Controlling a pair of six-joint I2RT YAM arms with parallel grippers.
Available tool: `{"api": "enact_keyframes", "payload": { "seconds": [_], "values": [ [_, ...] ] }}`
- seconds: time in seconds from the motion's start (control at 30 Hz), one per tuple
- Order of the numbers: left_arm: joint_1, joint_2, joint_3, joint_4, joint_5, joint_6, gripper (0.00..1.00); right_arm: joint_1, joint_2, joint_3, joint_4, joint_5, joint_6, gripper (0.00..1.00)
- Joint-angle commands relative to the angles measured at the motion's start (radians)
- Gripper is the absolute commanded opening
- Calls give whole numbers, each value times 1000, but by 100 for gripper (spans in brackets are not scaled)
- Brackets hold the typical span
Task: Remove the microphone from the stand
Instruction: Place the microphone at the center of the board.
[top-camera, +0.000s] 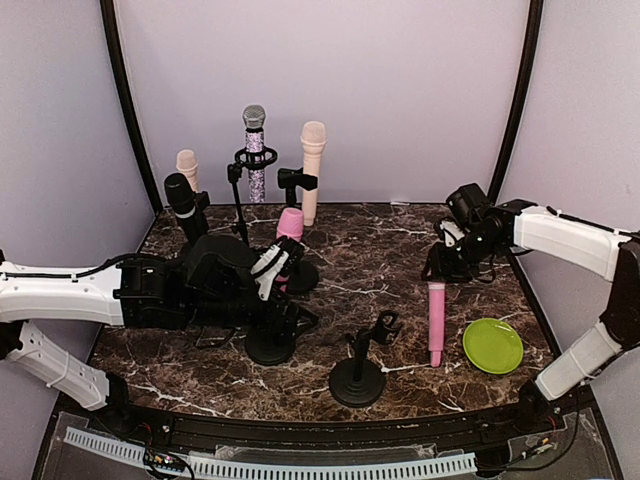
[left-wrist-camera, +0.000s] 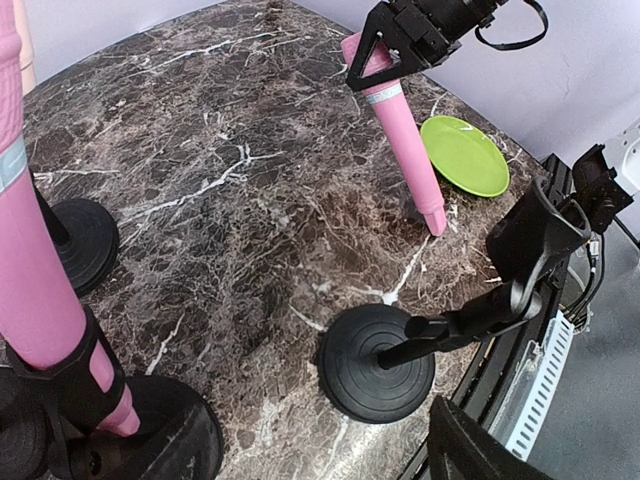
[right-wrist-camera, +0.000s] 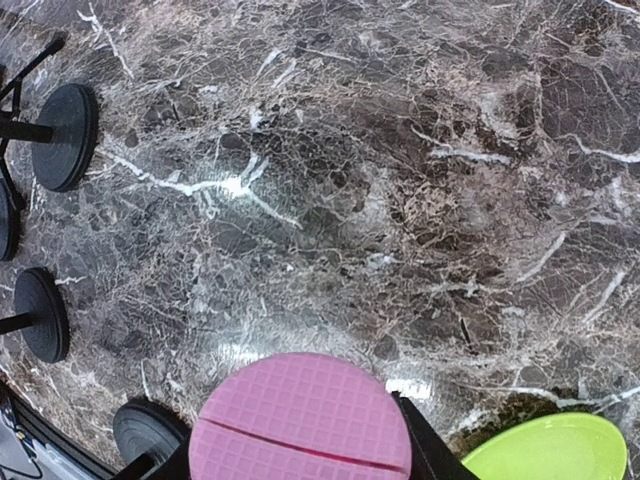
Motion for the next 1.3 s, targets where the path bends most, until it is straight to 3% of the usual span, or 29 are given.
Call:
{"api": "enact_keyframes", "payload": {
  "seconds": [0.0,0.3,1.27],
  "values": [
    [18,-14,-9,-5,17,-4,77,-7,79,-25,118,-6,6,36],
    [29,-11,-12,-24,22,-1,77,-8,204,-67,201,-19,21,40],
    [40,-38,-42,-73,-10,-44,76,-6,197,-98,190,153,23,67]
  ]
}}
